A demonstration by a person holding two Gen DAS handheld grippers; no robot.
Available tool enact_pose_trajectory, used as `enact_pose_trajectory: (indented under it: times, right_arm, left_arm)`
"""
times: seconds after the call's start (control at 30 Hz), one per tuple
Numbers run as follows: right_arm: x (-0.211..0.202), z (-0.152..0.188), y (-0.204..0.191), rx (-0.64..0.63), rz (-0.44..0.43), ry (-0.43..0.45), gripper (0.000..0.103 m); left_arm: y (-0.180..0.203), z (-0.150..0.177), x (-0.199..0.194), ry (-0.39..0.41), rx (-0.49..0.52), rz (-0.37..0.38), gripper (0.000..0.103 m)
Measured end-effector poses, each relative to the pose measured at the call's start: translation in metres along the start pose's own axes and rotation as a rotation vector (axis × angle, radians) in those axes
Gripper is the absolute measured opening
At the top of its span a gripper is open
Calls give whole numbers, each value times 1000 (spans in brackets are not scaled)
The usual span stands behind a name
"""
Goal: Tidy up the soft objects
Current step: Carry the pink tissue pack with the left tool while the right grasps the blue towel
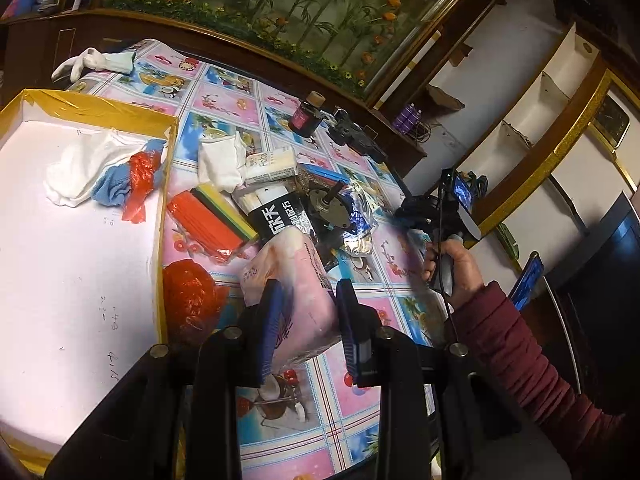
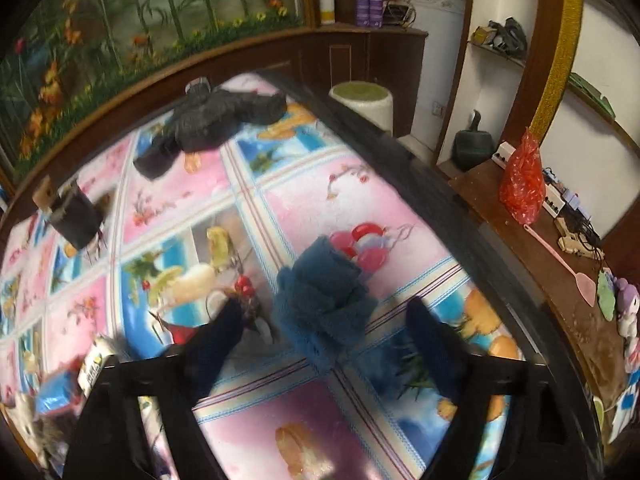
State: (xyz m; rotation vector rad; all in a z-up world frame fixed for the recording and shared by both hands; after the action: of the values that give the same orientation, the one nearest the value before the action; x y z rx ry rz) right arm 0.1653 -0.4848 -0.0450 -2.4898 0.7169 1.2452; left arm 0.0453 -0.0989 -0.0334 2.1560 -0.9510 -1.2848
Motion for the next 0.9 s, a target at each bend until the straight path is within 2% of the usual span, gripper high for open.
enact_pose_trajectory:
  times: [0.2, 0.53, 0.73, 0.9]
  right_arm:
    - [-21, 11, -4, -25, -47, 65, 36]
    - [-122, 63, -55, -213, -246, 206, 36]
    - [-172, 97, -86, -317, -365, 239, 36]
    - [-195, 118, -107, -390, -417, 253, 36]
  left_arm:
    - [-3, 1, -14, 35, -19, -2, 25]
    - [-19, 10, -66, 130, -65, 11, 25]
    - [-35, 13, -98, 201, -95, -1, 25]
    - [-50, 12, -116, 248, -126, -17, 25]
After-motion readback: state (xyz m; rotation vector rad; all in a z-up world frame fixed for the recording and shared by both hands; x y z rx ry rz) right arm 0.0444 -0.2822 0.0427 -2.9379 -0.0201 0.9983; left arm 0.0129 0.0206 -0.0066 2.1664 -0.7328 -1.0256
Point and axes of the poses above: each gripper's, at about its wrist camera, not at the fingertips, and x roughly the way its jaws point, y to its right, z to its underside, the point moved 1 cm from there along x, roughly the way its jaws point, and after that the axes turned 15 degrees about -x, right-handed, at the moved point
